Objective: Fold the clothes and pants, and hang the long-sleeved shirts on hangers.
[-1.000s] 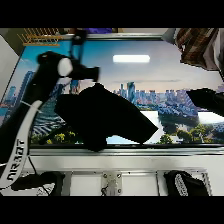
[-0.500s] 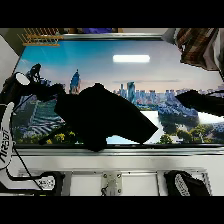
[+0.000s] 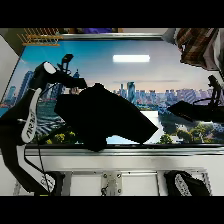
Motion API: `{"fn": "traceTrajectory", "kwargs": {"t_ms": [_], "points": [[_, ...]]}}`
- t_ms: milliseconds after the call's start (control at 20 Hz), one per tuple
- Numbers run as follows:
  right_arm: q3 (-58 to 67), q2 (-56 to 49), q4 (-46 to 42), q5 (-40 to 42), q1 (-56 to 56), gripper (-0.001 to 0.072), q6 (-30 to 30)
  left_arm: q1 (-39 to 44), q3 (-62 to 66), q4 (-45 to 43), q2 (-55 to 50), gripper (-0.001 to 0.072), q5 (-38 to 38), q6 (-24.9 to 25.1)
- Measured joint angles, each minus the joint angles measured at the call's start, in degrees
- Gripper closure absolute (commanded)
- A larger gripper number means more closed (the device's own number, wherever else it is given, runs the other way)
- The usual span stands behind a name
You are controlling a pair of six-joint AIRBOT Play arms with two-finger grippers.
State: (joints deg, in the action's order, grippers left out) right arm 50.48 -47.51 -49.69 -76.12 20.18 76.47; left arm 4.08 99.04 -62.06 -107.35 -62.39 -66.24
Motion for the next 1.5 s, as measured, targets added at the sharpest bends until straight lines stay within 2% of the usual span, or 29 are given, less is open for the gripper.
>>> {"fn": "traceTrajectory", "kwargs": {"t_ms": [200,450,500,550,600,800,1100,1150,1200,1250,1300,1500], "points": [[-1.97,-0.11,-0.37,-0.44,0.07,0.0178,0.00,3.19,8.48,-0.26,-8.09,0.0027,-1.99,1.31],[-3.78,-2.27,-6.01,0.09,1.57,0.0168,1.55,6.16,13.60,-0.44,-13.66,0.0032,-3.74,1.57],[-4.68,-3.39,-6.82,0.76,2.38,0.0125,2.16,6.58,13.94,-0.42,-14.10,0.0195,-3.76,1.18],[-5.66,-4.63,-7.45,1.60,3.06,0.0040,2.67,6.91,14.19,-0.44,-14.40,0.0446,-3.67,0.90],[-6.84,-6.23,-8.02,2.78,3.65,0.0040,3.06,7.19,14.36,-0.35,-14.64,0.0672,-3.65,0.50],[-10.84,-14.12,-6.60,7.74,3.21,0.0040,3.69,7.58,14.69,-0.26,-15.04,0.0691,-3.43,-0.90],[-12.61,-25.51,0.50,18.25,-8.09,0.0041,2.86,7.63,14.75,-0.28,-15.08,0.0692,-3.87,-2.40],[-12.68,-26.84,1.75,20.15,-10.25,0.0092,2.60,7.63,14.75,-0.33,-14.97,0.0692,-4.22,-2.54],[-12.70,-27.93,3.23,22.03,-12.39,0.0312,2.58,7.63,14.75,-0.46,-14.60,0.0692,-4.72,-2.73],[-12.72,-28.81,3.72,24.09,-14.16,0.0588,2.38,7.61,14.75,-0.46,-13.90,0.0692,-4.85,-2.73],[-12.74,-29.46,3.98,25.68,-15.47,0.0696,2.14,7.58,14.75,-0.46,-12.92,0.0692,-4.85,-2.73],[-8.98,-27.80,5.60,27.96,-17.18,0.0698,1.20,7.54,14.75,-2.45,-4.42,0.0693,-4.22,-2.75]]}}
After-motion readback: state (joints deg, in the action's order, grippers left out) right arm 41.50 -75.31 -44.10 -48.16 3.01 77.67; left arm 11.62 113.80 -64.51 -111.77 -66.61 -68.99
